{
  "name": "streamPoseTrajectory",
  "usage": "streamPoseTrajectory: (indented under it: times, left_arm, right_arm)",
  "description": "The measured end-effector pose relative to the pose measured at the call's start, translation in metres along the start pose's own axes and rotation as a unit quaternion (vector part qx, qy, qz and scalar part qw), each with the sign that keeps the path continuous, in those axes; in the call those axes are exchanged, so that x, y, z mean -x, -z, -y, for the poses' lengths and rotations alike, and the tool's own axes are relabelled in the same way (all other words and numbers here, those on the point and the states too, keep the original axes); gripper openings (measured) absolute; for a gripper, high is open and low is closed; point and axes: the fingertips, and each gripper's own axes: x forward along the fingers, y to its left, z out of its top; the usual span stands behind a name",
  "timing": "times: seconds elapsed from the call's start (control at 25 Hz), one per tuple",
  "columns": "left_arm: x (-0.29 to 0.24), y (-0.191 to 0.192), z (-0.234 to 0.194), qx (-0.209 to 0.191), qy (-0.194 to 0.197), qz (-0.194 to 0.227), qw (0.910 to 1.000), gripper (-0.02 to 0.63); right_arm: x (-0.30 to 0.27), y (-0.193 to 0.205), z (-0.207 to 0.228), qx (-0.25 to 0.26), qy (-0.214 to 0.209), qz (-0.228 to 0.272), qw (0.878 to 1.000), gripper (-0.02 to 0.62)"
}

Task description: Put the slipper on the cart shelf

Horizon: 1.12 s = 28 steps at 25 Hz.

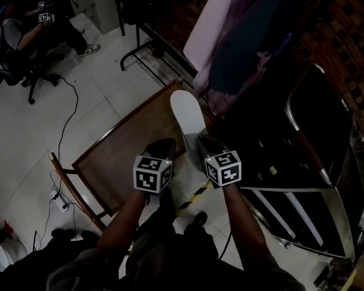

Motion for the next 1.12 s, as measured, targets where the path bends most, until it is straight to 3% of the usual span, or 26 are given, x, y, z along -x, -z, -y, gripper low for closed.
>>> streamPoseTrajectory:
  times: [0.56,1.12]
  left_arm:
    - [0.034,-0.003,0.153,-0.071,0.045,0.026,0.9961,0.008]
    - [0.071,0.044,0.33,-0.131,0.114,0.041,0.984,0.008]
  right_arm:
    - [0.202,0.007,-0.002,-0.012,0.035,0.102,0.994,0.009]
    - [0.391,0.093,0.01,-0.023,0.112,0.132,0.985,0.009]
